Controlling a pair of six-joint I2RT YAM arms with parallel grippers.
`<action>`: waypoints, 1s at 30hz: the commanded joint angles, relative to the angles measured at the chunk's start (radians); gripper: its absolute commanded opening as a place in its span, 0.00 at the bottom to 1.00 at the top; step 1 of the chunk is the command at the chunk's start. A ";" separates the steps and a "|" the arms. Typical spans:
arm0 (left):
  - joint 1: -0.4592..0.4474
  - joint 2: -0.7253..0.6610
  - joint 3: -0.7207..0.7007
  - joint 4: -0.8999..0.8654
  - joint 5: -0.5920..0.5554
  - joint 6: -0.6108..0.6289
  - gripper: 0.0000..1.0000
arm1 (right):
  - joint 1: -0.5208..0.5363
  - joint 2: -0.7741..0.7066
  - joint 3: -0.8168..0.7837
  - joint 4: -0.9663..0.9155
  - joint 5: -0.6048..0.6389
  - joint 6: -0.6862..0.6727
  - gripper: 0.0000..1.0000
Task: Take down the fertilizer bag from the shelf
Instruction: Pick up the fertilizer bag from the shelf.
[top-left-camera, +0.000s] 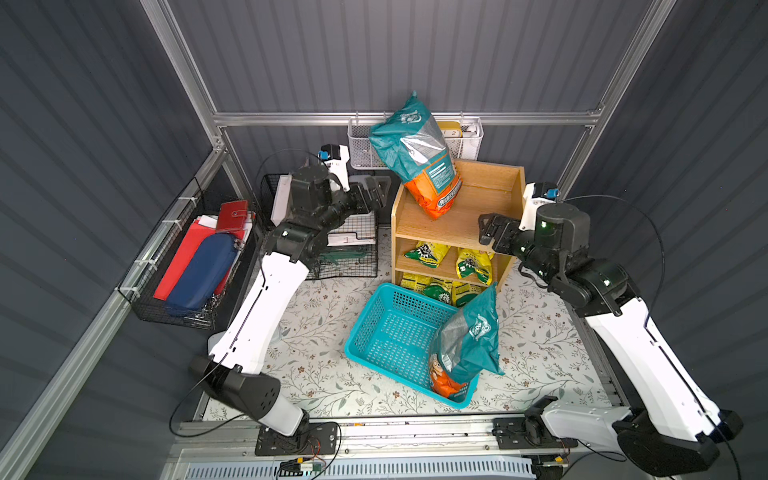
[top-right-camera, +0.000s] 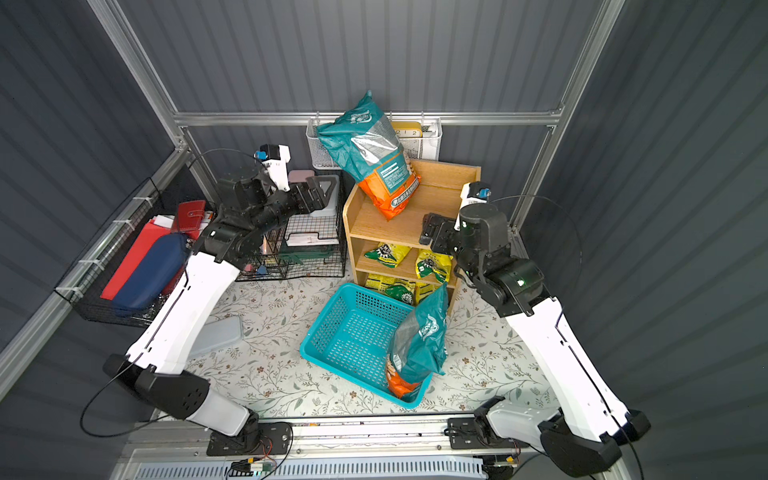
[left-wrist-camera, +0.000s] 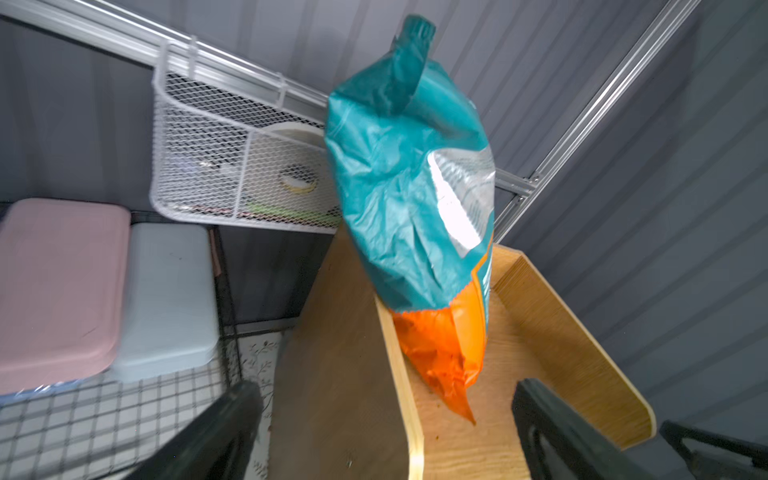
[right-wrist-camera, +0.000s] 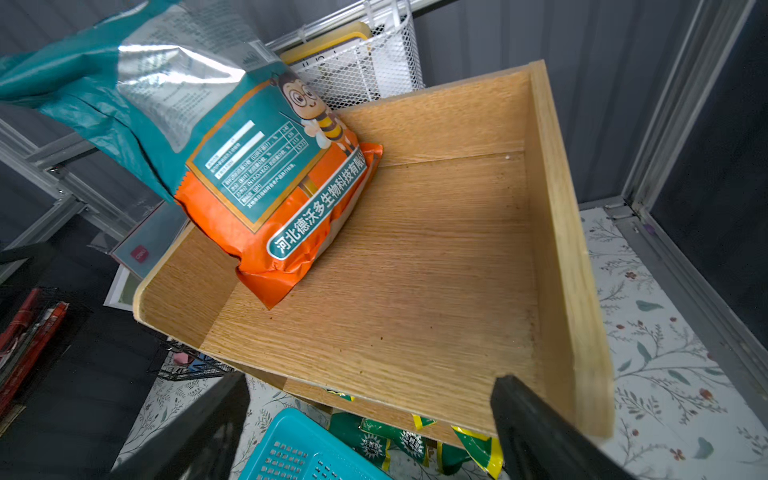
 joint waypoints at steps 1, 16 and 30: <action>-0.003 0.097 0.094 0.041 0.101 -0.058 1.00 | -0.008 -0.018 0.015 0.025 -0.062 -0.056 0.96; -0.009 0.487 0.480 0.277 0.235 -0.375 0.93 | -0.007 -0.092 -0.045 0.089 -0.013 -0.154 0.96; -0.020 0.454 0.494 0.448 0.262 -0.412 0.00 | -0.007 -0.121 -0.087 0.086 0.030 -0.176 0.94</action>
